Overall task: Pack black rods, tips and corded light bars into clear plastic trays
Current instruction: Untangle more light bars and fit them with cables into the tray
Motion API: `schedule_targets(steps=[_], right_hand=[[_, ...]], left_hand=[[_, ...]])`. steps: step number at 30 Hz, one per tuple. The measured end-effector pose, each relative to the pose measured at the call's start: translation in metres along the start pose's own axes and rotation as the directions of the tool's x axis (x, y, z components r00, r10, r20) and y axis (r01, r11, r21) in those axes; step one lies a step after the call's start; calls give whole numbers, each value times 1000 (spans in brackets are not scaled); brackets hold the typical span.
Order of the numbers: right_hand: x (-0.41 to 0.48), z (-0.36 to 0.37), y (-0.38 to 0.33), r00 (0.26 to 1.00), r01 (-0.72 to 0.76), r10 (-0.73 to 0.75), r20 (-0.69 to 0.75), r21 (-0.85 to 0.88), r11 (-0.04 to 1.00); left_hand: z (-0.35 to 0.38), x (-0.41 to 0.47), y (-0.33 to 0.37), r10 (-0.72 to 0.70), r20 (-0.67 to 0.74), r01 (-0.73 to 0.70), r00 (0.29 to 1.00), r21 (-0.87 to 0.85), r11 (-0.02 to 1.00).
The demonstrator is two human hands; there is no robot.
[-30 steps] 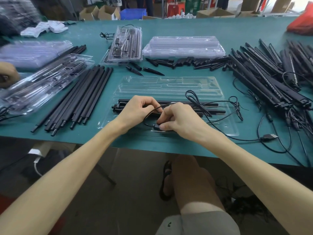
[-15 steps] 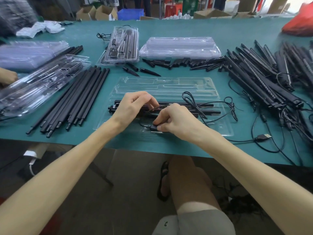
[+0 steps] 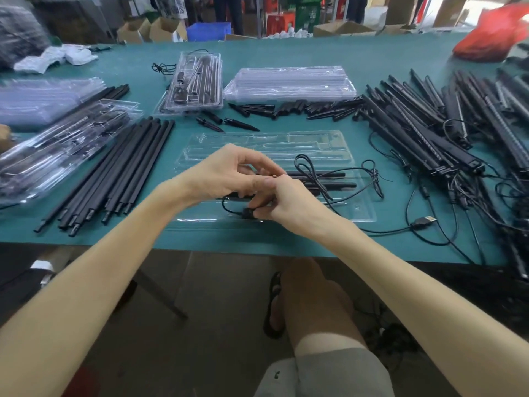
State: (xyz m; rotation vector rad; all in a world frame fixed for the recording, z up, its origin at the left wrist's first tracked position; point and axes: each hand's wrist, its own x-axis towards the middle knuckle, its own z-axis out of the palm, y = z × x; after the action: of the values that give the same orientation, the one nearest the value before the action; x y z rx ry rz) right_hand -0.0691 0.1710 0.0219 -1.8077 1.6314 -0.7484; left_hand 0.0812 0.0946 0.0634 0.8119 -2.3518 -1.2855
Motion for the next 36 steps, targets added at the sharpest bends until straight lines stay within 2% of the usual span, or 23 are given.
schedule_targets(steps=[2,4,7,9,11,13,15,16,17,19,20,22,25,27,29,31,36], right_hand=[[1,-1,-1,1000,11,-11,5,-65,998],[0,-2,-2,999,32,-32,2,-86,996],[-2,-2,-2,999,37,-37,-5,-62,997],[-2,-1,-1,999,39,-40,-4,-46,998],[-1,-1,1,999,36,-36,-1,-37,999],[0,0,2,1000,31,-31,2,-33,999],[1,0,3,1000,28,-28,2,-33,999],[1,0,4,1000,27,-27,2,-31,999],[2,0,4,1000,28,-28,2,-27,999],[2,0,4,1000,29,-29,-3,-24,999],[1,0,4,1000,30,-31,-6,-29,999],[1,0,3,999,31,-32,-9,-41,999],[-2,-1,3,999,31,-32,-13,-46,998],[-3,-1,3,999,31,-32,-13,-42,999],[-3,-1,3,999,34,-34,-11,-38,999],[-4,0,2,999,35,-35,-9,-34,999],[-4,2,2,1000,20,-20,-21,-15,1000]], left_hand=[[-3,-1,-4,7,-67,-6,998,1,1000],[-5,1,-12,-24,-227,15,974,-42,999],[-13,5,-34,-235,-484,116,843,-264,958],[-20,2,-50,-410,-554,202,725,-398,895],[-25,-4,-62,-501,-566,269,655,-445,854],[-26,-10,-67,-477,-616,319,627,-356,879],[-26,-12,-68,-277,-713,384,645,-11,923],[-25,-12,-66,-132,-722,395,680,208,895],[-23,-11,-64,10,-697,363,717,386,848],[-19,-7,-56,192,-590,222,784,556,801],[-17,-3,-52,240,-512,139,825,596,791],[-9,6,-47,247,-327,13,912,624,781],[3,21,-51,169,-161,-9,972,699,715],[5,28,-55,163,-162,18,973,761,649],[3,32,-56,216,-191,16,957,783,621],[1,33,-55,264,-218,8,940,784,621],[-3,34,-57,269,-216,-4,939,774,634]])
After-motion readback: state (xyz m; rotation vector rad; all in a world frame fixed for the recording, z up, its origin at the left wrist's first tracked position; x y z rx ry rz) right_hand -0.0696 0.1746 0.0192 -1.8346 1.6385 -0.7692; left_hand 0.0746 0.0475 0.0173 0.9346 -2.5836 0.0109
